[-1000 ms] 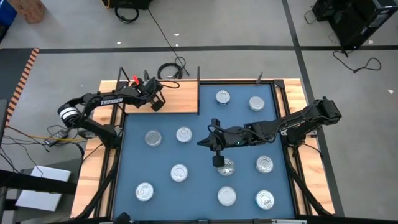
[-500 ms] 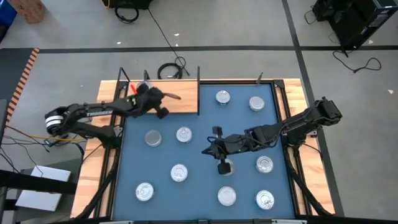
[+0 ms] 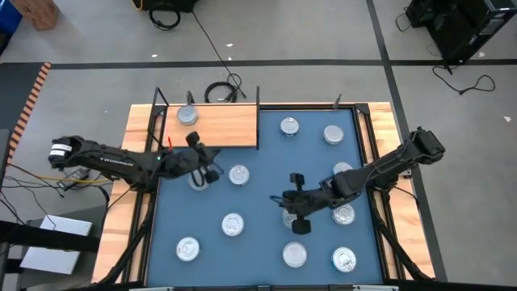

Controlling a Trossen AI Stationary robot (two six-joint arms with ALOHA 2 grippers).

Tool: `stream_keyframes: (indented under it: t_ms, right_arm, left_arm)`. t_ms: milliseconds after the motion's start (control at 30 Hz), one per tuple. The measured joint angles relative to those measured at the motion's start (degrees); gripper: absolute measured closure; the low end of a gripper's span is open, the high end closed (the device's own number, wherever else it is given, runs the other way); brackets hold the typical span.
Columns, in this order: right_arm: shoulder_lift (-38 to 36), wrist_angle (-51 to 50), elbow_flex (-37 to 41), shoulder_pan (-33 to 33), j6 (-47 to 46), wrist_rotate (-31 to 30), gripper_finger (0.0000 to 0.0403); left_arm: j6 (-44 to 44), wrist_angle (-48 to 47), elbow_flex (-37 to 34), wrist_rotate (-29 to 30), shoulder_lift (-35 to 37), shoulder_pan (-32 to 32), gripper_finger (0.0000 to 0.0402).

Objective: Stack canned seafood by type on shelf
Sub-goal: Put the yellow-blue tuna can on the shelf

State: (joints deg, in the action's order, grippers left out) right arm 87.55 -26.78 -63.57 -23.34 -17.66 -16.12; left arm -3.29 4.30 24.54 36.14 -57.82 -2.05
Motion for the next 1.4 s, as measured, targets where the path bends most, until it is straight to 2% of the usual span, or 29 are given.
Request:
stream_keyframes:
  t_ms: [233, 433, 667, 767, 900, 1133, 1400]
  right_arm:
    - [0.60, -8.26, -0.09, -7.46, -16.63, 2.65, 0.0372]
    - [2.76, -13.23, -0.09, -13.97, -26.52, 12.50, 0.0350]
    - [5.00, -16.74, -0.11, -19.02, -36.17, 21.98, 0.0308]
    - [6.02, -17.73, -0.11, -20.55, -37.02, 26.96, 0.0295]
    - [7.07, -19.58, -0.11, -22.40, -38.20, 29.22, 0.0292]
    - [9.12, -24.62, -0.06, -23.26, -32.85, 27.99, 0.0293]
    - [9.97, -24.35, -0.09, -21.32, -27.26, 26.04, 0.0293]
  left_arm:
    - [-3.80, 10.86, -4.00, -0.20, -0.46, -9.24, 0.0401]
    - [-3.95, 11.19, -4.18, -0.22, -0.46, -14.01, 0.0399]
    - [-3.95, 10.93, -4.19, -1.27, -0.46, -15.36, 0.0399]
    - [-4.01, 10.82, -4.21, -2.92, -0.49, -15.38, 0.0398]
    - [-4.23, 10.72, -4.21, -4.05, -0.49, -15.38, 0.0398]
    - [-5.09, 10.93, -4.21, -4.50, -0.49, -15.38, 0.0398]
    - [-5.42, 11.06, -4.21, -5.18, -0.49, -15.46, 0.0398]
